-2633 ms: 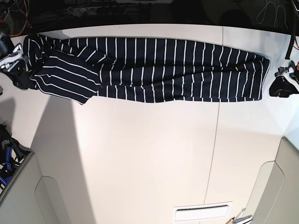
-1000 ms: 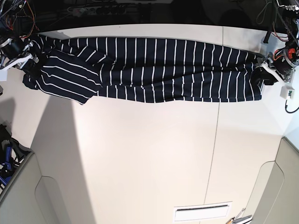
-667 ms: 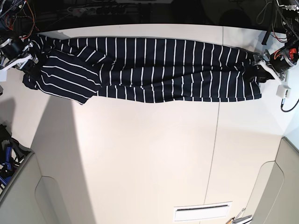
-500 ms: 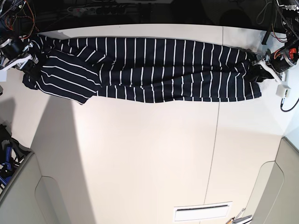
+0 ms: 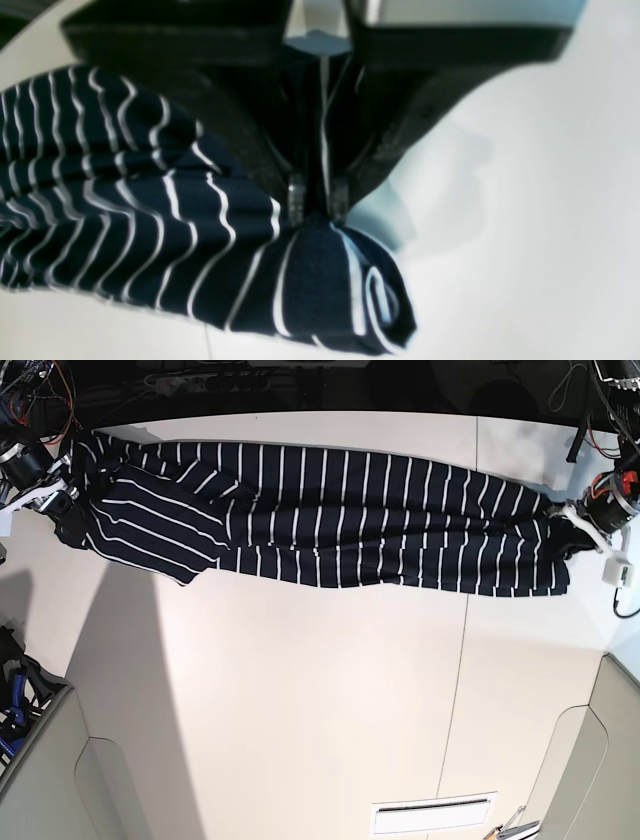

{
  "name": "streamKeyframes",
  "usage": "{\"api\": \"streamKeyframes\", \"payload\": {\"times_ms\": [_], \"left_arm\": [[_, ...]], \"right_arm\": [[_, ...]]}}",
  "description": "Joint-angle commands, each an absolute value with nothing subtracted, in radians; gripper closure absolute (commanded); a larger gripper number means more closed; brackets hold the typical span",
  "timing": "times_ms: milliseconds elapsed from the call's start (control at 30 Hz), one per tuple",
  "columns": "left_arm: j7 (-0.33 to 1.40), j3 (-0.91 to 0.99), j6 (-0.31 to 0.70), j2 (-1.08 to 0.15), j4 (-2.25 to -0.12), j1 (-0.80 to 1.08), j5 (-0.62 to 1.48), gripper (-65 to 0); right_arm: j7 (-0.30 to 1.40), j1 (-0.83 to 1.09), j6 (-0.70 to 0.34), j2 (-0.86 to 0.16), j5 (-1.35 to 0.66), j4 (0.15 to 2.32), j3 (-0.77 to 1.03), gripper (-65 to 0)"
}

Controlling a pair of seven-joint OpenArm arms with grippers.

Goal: Fold the T-shirt properly
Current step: 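Release with the right gripper and carry the left gripper's end toward the right gripper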

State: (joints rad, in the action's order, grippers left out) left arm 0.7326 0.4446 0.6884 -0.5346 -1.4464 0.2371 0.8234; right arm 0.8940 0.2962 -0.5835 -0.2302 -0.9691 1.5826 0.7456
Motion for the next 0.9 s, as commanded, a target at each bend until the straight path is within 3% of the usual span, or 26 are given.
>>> {"api": "streamKeyframes", "payload": {"times_ms": [0, 100, 167, 700, 867], "left_arm": [[0.708, 0.453, 0.698, -0.554, -1.46, 0.223, 0.836, 0.0], [0.708, 0.453, 0.698, -0.554, -1.46, 0.2, 0.824, 0.0], [0.707, 0.453, 0.698, -0.555, -1.46, 0.182, 0.794, 0.0], [0.709, 0.453, 0.698, -0.699, -1.464, 0.051, 0.722, 0.0], [0.826, 0.452, 0.698, -0.698, -1.546, 0.068, 0.818, 0.0]], "right_arm": [[0.882, 0.291, -0.598, -0.246, -1.003, 1.597, 0.753, 0.0], [0.899, 0.291, -0.599, -0.246, -1.018, 1.597, 0.753, -20.6], [0.899, 0.292, -0.599, -0.247, -1.017, 1.598, 0.753, -27.6], [0.898, 0.291, -0.599, -0.246, -1.031, 1.684, 0.753, -27.8], [0.894, 0.291, -0.599, -0.246, -1.028, 1.693, 0.753, -27.8]]}}
